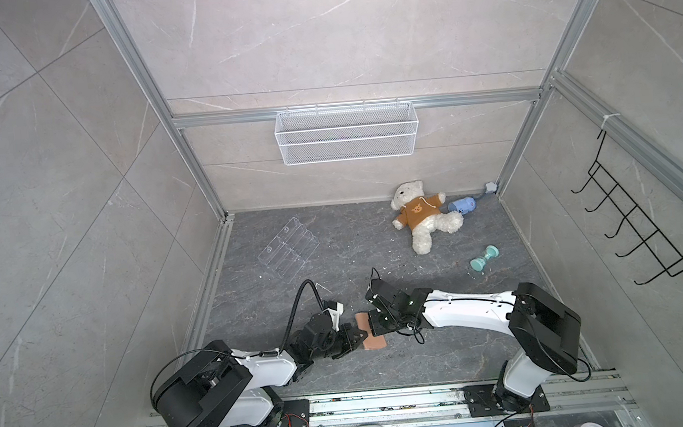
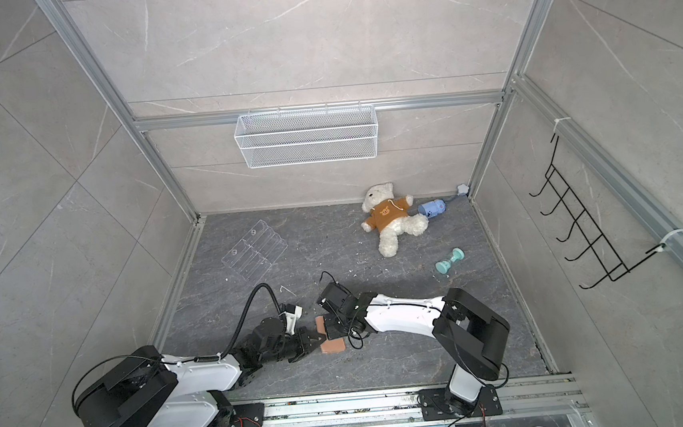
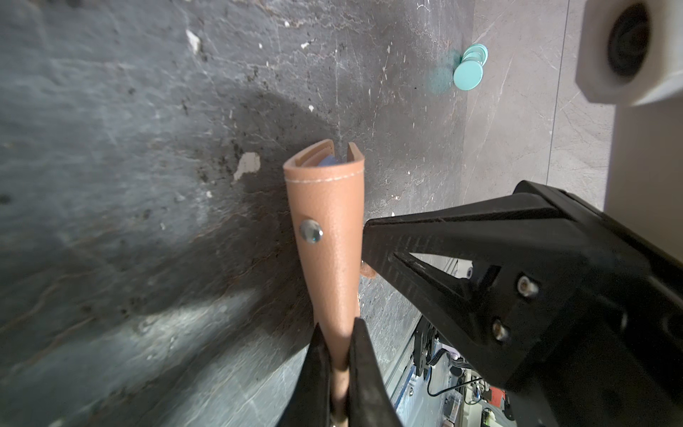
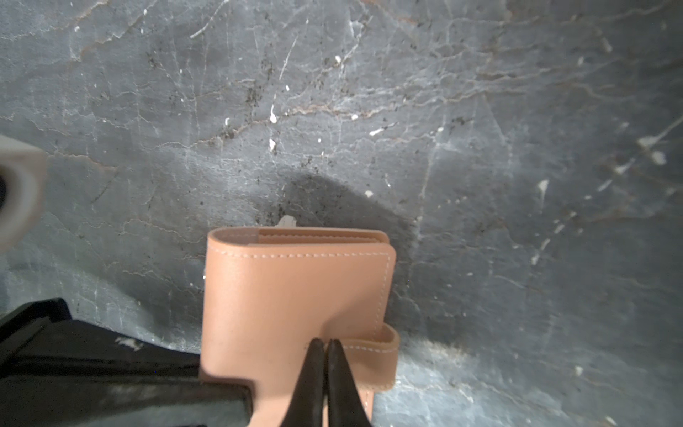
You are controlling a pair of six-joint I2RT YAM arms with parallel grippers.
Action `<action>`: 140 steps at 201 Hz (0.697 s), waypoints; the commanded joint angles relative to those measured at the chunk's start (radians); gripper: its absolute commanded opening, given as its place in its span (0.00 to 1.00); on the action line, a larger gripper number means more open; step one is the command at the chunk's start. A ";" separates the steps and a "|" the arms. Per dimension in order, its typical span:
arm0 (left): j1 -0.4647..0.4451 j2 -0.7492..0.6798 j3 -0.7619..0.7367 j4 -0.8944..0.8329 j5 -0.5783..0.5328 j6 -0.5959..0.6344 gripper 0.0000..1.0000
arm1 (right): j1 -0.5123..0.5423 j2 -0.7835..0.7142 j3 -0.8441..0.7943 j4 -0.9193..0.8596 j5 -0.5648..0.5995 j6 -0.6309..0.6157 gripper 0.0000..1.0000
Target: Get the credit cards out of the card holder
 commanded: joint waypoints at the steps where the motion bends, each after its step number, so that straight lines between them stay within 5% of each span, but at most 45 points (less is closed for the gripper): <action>1: -0.005 -0.006 0.022 0.002 -0.013 0.030 0.00 | -0.008 -0.010 -0.027 -0.092 0.065 0.008 0.03; 140: -0.004 -0.020 0.022 -0.030 -0.016 0.032 0.00 | -0.056 -0.117 -0.102 -0.052 0.065 0.060 0.00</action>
